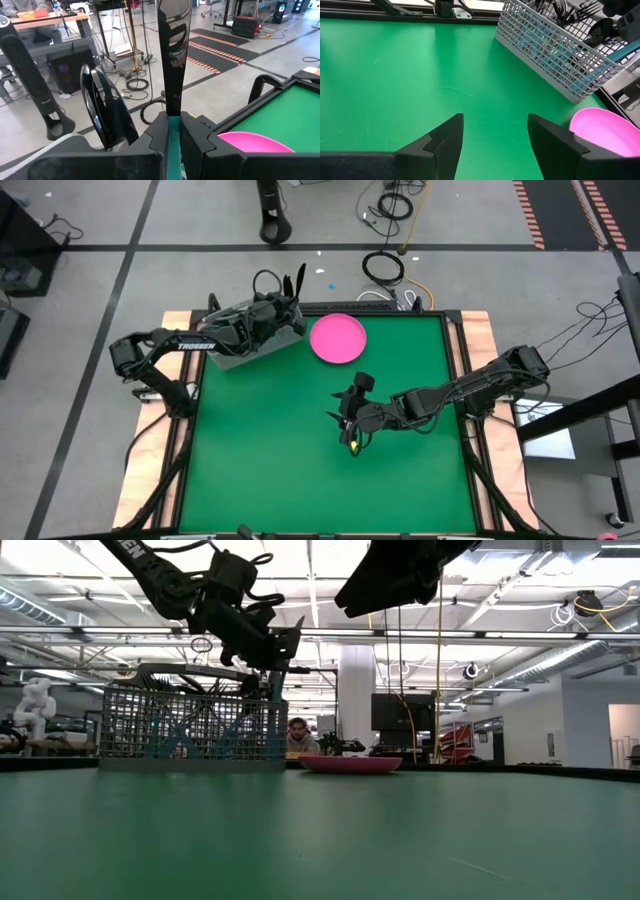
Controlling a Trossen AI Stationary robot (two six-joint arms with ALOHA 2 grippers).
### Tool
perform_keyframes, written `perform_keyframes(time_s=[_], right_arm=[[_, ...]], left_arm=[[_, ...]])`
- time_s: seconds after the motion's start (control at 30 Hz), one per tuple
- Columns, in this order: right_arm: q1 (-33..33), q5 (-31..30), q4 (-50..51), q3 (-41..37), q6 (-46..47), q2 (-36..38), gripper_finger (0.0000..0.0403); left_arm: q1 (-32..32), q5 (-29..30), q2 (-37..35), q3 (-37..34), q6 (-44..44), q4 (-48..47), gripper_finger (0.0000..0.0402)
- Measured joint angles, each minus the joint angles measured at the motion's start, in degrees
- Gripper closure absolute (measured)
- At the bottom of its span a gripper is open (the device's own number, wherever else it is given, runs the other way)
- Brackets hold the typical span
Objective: Sort silverware
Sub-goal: Put the blue knife into the gray silverware holder, then return to Home Position
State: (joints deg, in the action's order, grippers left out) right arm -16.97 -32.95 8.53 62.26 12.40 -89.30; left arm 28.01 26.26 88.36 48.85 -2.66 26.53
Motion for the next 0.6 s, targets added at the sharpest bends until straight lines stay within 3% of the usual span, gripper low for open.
perform_keyframes(time_s=[0.37,0.6], right_arm=[[0.01,0.00,0.00,0.02,0.00,0.00,0.0193],[0.00,0.00,0.12,0.02,0.00,0.00,0.0193]], left_arm=[[-0.02,0.06,-0.04,0.01,0.10,-0.01,0.0306],[-0.09,0.07,-0.15,0.01,0.09,-0.05,0.0295]])
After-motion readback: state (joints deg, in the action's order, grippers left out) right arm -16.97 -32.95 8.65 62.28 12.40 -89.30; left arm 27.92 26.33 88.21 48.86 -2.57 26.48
